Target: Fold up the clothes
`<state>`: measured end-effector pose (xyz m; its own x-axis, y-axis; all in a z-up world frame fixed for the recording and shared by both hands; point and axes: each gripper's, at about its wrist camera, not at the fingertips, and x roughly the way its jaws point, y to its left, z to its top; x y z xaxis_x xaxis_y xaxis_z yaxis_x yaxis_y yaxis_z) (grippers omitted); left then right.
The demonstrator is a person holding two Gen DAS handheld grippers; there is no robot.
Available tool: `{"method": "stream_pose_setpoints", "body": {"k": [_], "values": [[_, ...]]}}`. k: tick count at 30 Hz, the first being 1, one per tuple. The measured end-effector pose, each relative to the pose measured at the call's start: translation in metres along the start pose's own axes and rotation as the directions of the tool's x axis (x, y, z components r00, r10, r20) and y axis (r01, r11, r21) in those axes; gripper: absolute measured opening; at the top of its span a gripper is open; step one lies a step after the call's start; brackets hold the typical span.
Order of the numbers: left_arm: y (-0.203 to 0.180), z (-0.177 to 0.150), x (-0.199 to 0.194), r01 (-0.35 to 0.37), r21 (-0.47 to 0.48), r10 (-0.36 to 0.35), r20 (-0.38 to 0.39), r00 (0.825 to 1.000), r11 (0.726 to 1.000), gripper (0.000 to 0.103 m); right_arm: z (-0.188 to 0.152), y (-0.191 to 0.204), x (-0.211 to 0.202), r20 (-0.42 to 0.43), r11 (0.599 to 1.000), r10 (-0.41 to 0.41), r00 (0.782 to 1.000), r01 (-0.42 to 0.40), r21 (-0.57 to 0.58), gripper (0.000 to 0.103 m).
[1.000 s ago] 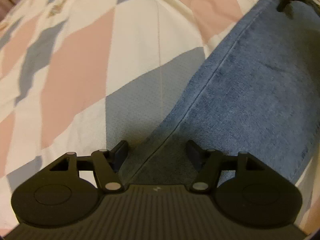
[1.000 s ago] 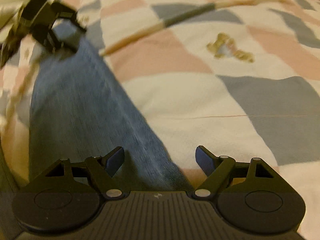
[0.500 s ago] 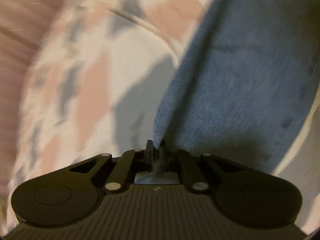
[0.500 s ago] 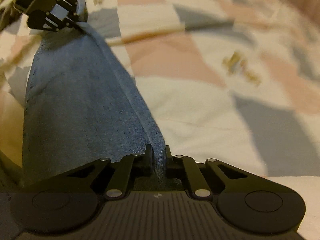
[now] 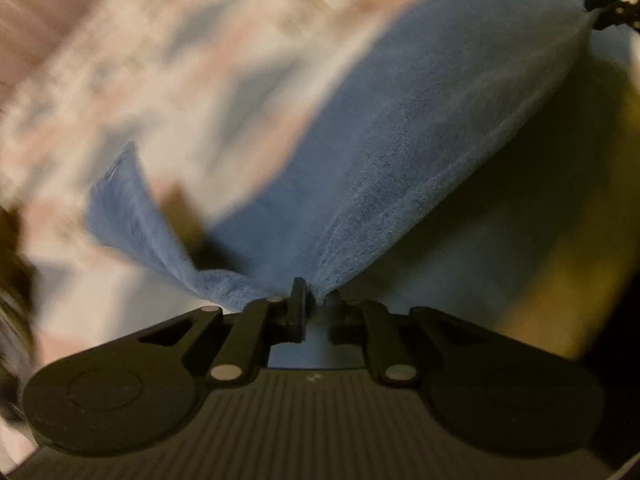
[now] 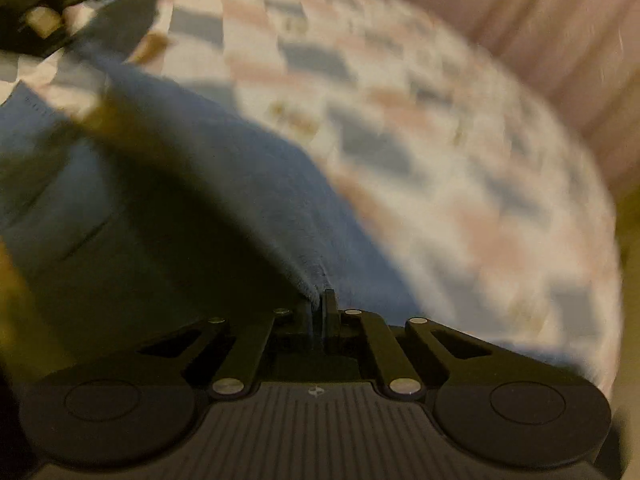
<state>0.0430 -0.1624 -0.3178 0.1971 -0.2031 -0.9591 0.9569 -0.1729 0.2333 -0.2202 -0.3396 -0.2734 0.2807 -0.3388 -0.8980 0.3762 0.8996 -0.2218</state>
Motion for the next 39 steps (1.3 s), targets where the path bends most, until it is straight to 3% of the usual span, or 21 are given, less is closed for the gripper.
{"method": "stream_pose_setpoints", "body": {"k": [2,4,5,7,9,11,12,15,17,18,21,24,26,31,36,38,39], "values": [[-0.017,-0.013,0.004,0.017,-0.01,-0.017,-0.03,0.999,1.0,0.016,-0.024,0.019,0.007,-0.121,0.996,0.029,0.992,-0.019,0.085,0.026],[-0.02,-0.014,0.005,0.026,-0.065,-0.029,-0.046,0.999,0.998,0.028,-0.041,0.016,0.007,-0.163,0.973,0.078,0.984,-0.039,0.226,0.046],[-0.017,-0.014,0.005,0.031,-0.116,-0.038,-0.055,0.998,0.993,0.032,-0.049,0.005,0.005,-0.157,0.946,0.098,0.983,-0.043,0.321,0.051],[-0.011,-0.02,0.005,0.003,-0.219,-0.018,-0.069,0.997,0.976,0.035,-0.067,-0.028,0.0,-0.137,0.832,0.125,0.983,-0.029,0.553,0.061],[-0.002,-0.019,0.003,-0.025,-0.278,0.001,-0.089,0.996,0.96,0.035,-0.094,-0.068,-0.005,-0.079,0.646,0.119,0.99,-0.017,0.763,0.061],[0.0,-0.023,-0.003,-0.064,-0.32,0.033,-0.101,0.994,0.945,0.036,-0.131,-0.111,-0.006,-0.023,0.405,0.082,0.996,-0.012,0.914,0.061],[0.002,-0.024,-0.006,-0.082,-0.345,0.049,-0.104,0.993,0.935,0.036,-0.152,-0.131,-0.005,-0.001,0.271,0.057,0.998,-0.014,0.962,0.061],[-0.004,-0.022,-0.019,-0.101,-0.414,0.082,-0.063,0.995,0.905,0.036,-0.209,-0.178,0.004,0.068,-0.052,-0.034,0.997,-0.07,0.996,0.061],[-0.021,-0.005,-0.022,-0.078,-0.386,0.083,-0.003,0.997,0.919,0.036,-0.241,-0.201,0.013,0.083,-0.198,-0.076,0.994,-0.097,0.975,0.061],[-0.035,0.004,-0.021,-0.076,-0.332,0.09,0.027,0.996,0.94,0.037,-0.25,-0.21,0.021,0.093,-0.236,-0.081,0.992,-0.11,0.966,0.061],[-0.084,0.032,-0.017,-0.067,-0.112,0.081,0.121,0.989,0.991,0.038,-0.263,-0.225,0.039,0.101,-0.295,-0.06,0.993,-0.115,0.949,0.061],[-0.132,0.052,-0.01,-0.081,0.124,0.056,0.192,0.98,0.989,0.038,-0.264,-0.229,0.05,0.111,-0.285,-0.032,0.993,-0.115,0.952,0.061],[-0.156,0.061,-0.003,-0.097,0.242,0.043,0.219,0.975,0.965,0.039,-0.263,-0.23,0.054,0.137,-0.277,-0.034,0.99,-0.141,0.951,0.061],[-0.18,0.064,0.033,-0.148,0.42,0.071,0.193,0.979,0.895,0.037,-0.266,-0.227,0.061,0.191,-0.289,-0.034,0.981,-0.192,0.938,0.061],[-0.191,0.057,0.059,-0.231,0.564,0.123,0.224,0.967,0.793,0.036,-0.268,-0.228,0.066,0.199,-0.299,-0.027,0.98,-0.198,0.934,0.062],[-0.193,0.056,0.061,-0.238,0.604,0.118,0.233,0.965,0.76,0.011,-0.271,-0.231,0.067,0.207,-0.321,-0.039,0.978,-0.209,0.924,0.061],[-0.192,0.054,0.06,-0.236,0.612,0.113,0.234,0.966,0.755,0.005,-0.271,-0.233,0.067,0.209,-0.331,-0.046,0.977,-0.212,0.92,0.052]]}}
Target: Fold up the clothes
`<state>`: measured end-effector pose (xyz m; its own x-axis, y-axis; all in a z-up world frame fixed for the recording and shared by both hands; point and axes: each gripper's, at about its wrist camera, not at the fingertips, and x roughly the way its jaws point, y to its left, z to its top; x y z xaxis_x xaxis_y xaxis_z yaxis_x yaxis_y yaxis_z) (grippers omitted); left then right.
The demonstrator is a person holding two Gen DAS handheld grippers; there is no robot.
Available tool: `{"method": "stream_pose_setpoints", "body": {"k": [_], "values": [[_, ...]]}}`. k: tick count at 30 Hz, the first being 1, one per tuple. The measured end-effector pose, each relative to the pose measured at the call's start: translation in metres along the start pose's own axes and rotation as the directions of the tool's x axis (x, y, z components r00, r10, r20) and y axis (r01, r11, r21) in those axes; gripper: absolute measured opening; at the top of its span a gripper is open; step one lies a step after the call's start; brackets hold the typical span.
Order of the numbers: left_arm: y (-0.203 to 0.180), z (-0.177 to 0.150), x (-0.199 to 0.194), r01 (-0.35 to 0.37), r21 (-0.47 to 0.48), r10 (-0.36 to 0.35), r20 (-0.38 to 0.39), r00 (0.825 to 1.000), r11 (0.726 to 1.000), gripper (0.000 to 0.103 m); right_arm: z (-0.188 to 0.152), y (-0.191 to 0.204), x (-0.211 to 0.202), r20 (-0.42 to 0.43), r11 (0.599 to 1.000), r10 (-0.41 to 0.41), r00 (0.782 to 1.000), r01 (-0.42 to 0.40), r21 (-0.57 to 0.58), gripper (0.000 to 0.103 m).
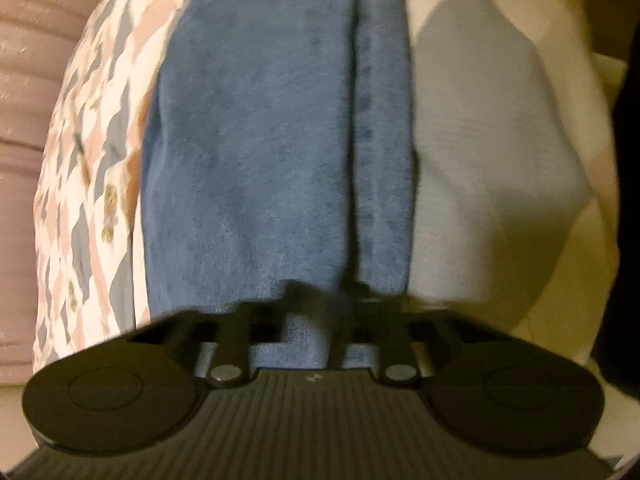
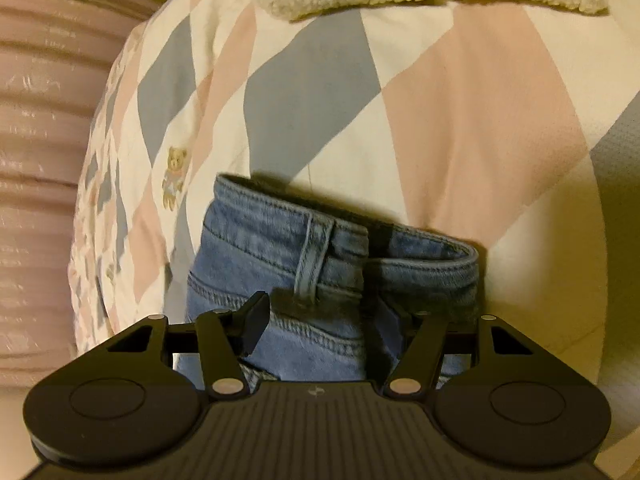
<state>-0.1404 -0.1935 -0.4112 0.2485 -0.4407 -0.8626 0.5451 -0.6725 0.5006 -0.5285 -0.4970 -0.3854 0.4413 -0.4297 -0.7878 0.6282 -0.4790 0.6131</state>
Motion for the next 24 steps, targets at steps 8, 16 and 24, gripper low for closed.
{"method": "stream_pose_setpoints", "body": {"k": [8,16,24], "values": [[0.018,-0.009,-0.04,-0.035,-0.098,0.038,0.025,0.999,0.995,0.001,-0.012,0.026,-0.045,0.085,0.988,0.04,0.996,-0.027,-0.151,0.018],[-0.004,-0.006,-0.049,0.005,-0.115,-0.006,-0.008,1.0,0.993,0.001,-0.025,-0.008,-0.07,0.097,0.986,-0.072,0.993,0.085,-0.14,0.017],[-0.004,0.002,-0.033,0.001,-0.301,-0.03,-0.092,0.995,0.954,0.02,-0.027,-0.011,-0.029,0.092,0.954,-0.211,0.973,0.225,-0.195,0.036]]}}
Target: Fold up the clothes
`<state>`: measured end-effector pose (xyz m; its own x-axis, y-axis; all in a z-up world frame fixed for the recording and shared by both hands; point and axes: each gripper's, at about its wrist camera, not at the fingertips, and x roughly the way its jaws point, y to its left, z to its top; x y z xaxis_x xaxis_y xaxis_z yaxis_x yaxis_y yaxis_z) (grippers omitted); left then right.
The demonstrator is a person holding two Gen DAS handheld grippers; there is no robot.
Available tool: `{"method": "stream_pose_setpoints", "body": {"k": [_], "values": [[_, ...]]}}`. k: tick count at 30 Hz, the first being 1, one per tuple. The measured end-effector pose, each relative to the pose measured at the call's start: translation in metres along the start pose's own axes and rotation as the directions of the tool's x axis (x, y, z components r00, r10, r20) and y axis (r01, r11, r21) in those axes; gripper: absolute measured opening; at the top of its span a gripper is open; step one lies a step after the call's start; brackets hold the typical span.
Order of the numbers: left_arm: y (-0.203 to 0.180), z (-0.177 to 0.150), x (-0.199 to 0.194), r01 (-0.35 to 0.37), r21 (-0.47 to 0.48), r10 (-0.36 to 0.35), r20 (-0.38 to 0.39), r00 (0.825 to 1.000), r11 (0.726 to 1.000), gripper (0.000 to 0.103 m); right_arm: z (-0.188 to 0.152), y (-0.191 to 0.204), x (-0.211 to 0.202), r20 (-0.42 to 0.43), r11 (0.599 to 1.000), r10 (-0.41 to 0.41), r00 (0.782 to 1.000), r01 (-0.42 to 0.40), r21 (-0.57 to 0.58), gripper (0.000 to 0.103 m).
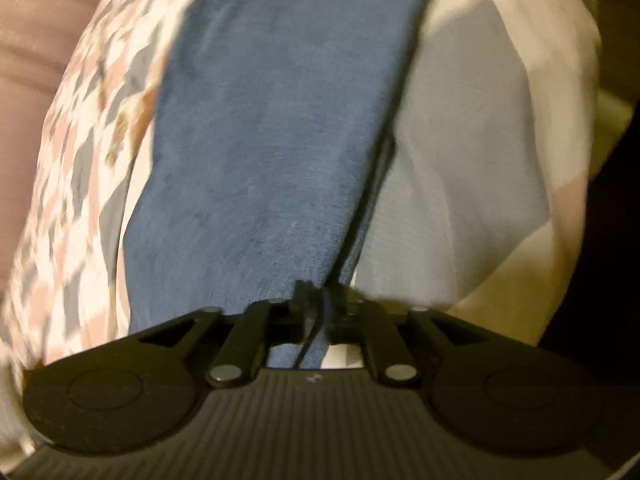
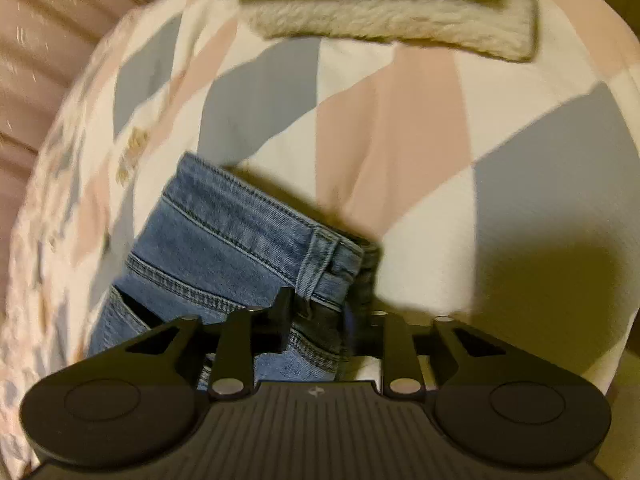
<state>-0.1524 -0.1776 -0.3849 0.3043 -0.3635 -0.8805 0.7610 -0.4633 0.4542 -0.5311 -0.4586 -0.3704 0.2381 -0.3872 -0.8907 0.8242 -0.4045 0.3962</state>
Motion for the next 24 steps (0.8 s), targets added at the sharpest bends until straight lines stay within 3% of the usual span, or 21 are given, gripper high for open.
{"method": "stream_pose_setpoints", "body": {"k": [1,3,6,8,12,13,15,17,18,19,20,22,24], "values": [[0.009,-0.002,-0.008,0.012,-0.059,-0.011,0.004,1.0,0.998,0.031,0.002,0.006,-0.001,-0.006,1.0,-0.014,1.0,0.014,-0.024,0.052],[0.039,-0.009,-0.028,-0.006,-0.225,0.005,-0.006,1.0,0.974,0.034,0.005,0.02,-0.01,0.024,0.991,-0.076,0.997,0.078,-0.113,0.076],[0.089,-0.026,-0.047,-0.084,-0.452,0.066,-0.057,0.996,0.888,0.038,0.004,0.036,-0.031,0.121,0.961,-0.131,0.984,0.156,-0.228,0.077],[0.128,-0.04,-0.038,-0.199,-0.547,0.141,-0.147,0.979,0.813,0.042,0.002,0.044,-0.042,0.144,0.955,-0.103,0.984,0.139,-0.26,0.077],[0.187,-0.054,0.012,-0.391,-0.527,0.255,-0.314,0.915,0.754,0.046,-0.022,0.08,-0.048,0.094,0.936,-0.023,0.995,0.055,-0.349,0.077],[0.198,-0.057,0.027,-0.407,-0.522,0.254,-0.341,0.905,0.75,0.052,-0.032,0.093,-0.045,0.069,0.925,-0.01,0.998,0.036,-0.378,0.077],[0.217,-0.065,0.061,-0.429,-0.499,0.239,-0.401,0.885,0.753,0.053,-0.054,0.119,-0.038,0.017,0.907,0.013,1.0,-0.005,-0.422,0.077],[0.221,-0.077,0.088,-0.415,-0.454,0.205,-0.443,0.873,0.788,0.052,-0.077,0.141,-0.032,-0.036,0.897,0.033,0.999,-0.045,-0.44,0.076],[0.221,-0.084,0.1,-0.403,-0.432,0.187,-0.46,0.868,0.807,0.041,-0.088,0.152,-0.029,-0.061,0.894,0.04,0.997,-0.064,-0.444,0.077],[0.22,-0.093,0.102,-0.392,-0.436,0.177,-0.455,0.873,0.81,0.021,-0.1,0.162,-0.027,-0.089,0.892,0.045,0.995,-0.08,-0.446,0.077],[0.224,-0.106,0.089,-0.405,-0.507,0.183,-0.43,0.884,0.761,0.012,-0.11,0.171,-0.024,-0.115,0.89,0.046,0.992,-0.093,-0.447,0.077],[0.232,-0.133,0.063,-0.415,-0.646,0.202,-0.38,0.903,0.64,0.011,-0.128,0.187,-0.019,-0.158,0.883,0.039,0.987,-0.108,-0.456,0.077],[0.24,-0.176,0.017,-0.403,-0.822,0.217,-0.342,0.914,0.403,0.011,-0.142,0.197,-0.017,-0.184,0.877,0.027,0.982,-0.112,-0.467,0.077]]}}
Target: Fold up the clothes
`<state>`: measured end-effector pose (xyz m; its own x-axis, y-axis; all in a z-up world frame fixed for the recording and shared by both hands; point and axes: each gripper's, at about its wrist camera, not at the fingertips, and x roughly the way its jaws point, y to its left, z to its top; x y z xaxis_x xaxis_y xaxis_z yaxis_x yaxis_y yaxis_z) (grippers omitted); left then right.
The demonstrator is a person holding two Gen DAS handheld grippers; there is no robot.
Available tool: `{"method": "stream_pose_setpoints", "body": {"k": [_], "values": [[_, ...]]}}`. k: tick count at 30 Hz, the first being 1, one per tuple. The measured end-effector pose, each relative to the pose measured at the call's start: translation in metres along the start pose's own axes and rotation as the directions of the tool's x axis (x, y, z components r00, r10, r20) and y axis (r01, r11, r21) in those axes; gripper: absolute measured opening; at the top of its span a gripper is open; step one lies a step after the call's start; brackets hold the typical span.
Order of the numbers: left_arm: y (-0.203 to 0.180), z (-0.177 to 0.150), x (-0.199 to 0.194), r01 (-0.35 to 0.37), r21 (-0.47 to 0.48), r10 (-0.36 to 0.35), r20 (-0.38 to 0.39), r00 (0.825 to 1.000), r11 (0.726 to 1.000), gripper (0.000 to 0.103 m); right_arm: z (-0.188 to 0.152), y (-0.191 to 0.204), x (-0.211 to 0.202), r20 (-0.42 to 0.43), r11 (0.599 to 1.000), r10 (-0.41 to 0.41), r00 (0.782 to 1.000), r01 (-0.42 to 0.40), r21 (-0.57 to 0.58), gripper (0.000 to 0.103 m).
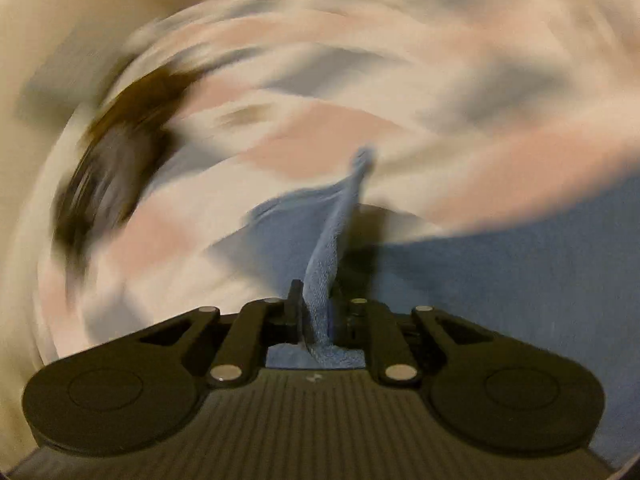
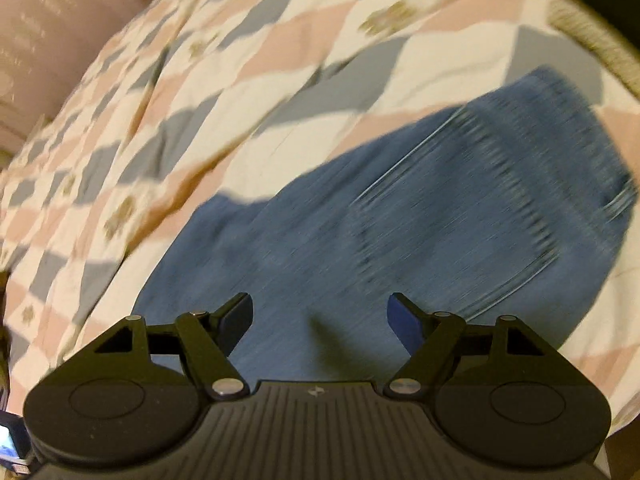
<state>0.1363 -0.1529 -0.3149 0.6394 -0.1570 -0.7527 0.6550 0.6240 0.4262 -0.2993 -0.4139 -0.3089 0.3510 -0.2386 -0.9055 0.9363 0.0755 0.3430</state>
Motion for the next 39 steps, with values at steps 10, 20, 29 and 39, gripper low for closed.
{"method": "stream_pose_setpoints", "body": {"k": [10,20,29,39], "values": [[0.139,-0.144,0.021,0.119,-0.805,-0.342,-0.109,0.933,0.582,0.014,-0.022,0.045,0.036,-0.127,0.999,0.005,0.992,-0.001,0.033,0.078],[0.176,-0.148,0.01,0.188,-0.767,-0.345,-0.046,0.938,0.613,0.001,-0.051,0.05,0.039,-0.171,0.996,-0.086,0.981,0.081,-0.037,0.083],[0.15,-0.14,0.044,0.146,-0.556,-0.322,-0.233,0.918,0.818,0.007,-0.055,0.004,0.018,-0.126,0.991,-0.119,0.985,0.126,0.047,0.083],[0.132,-0.126,0.041,0.065,-0.449,-0.227,-0.317,0.921,0.891,0.01,-0.031,-0.141,-0.052,0.116,0.919,-0.106,0.988,0.053,0.391,0.066]]}}
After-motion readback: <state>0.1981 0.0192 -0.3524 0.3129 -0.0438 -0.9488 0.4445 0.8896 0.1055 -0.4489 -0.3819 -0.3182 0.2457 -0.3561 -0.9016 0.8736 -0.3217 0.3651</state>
